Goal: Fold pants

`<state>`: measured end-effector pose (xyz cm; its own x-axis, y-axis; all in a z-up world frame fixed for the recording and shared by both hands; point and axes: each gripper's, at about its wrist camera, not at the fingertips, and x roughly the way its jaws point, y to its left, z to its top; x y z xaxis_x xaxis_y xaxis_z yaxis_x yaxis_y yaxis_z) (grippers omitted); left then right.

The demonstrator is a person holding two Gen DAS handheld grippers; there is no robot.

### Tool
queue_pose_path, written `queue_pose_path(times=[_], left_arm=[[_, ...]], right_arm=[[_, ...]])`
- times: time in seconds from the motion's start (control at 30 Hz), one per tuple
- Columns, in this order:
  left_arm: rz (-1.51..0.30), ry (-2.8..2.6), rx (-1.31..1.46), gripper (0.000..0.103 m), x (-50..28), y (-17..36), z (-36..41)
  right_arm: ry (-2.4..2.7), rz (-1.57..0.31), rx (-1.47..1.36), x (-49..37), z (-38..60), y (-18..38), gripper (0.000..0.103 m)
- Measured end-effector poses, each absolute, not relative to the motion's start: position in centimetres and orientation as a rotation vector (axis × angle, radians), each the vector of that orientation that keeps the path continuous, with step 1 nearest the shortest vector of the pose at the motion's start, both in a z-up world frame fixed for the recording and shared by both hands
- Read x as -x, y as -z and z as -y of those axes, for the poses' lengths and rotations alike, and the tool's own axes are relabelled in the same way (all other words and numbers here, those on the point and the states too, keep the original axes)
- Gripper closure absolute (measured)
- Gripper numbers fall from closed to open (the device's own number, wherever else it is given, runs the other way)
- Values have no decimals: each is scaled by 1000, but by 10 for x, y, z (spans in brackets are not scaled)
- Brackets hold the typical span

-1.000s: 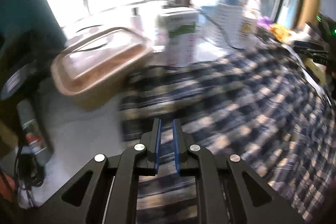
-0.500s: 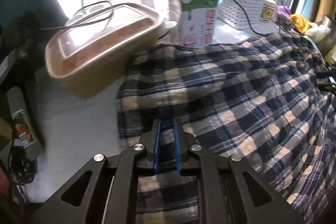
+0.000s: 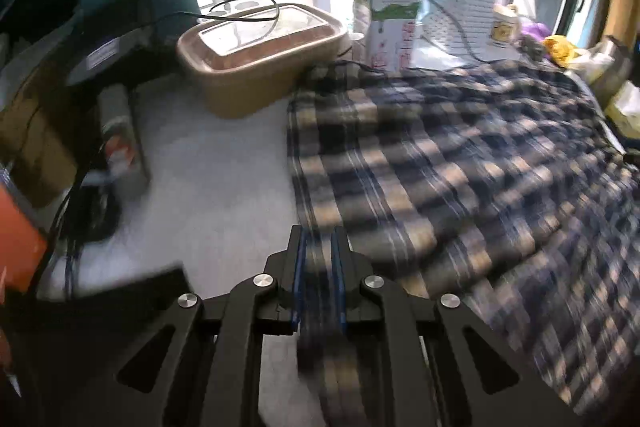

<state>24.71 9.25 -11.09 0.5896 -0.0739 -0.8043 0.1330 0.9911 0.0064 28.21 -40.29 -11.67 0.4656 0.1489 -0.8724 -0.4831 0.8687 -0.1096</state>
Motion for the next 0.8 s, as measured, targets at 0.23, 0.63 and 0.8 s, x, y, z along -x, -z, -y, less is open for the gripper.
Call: queue_pose_path(times=[0.23, 0.63, 0.8], left_arm=[[-863, 150, -48, 79, -176, 100, -78], [-863, 216, -62, 67, -78, 112, -47], [-836, 300, -89, 66, -44, 104, -17]], right_arm=[[-326, -859, 306, -215, 428, 71, 51], [-294, -831, 167, -143, 417, 81, 49], [-292, -808, 89, -120, 404, 85, 49]])
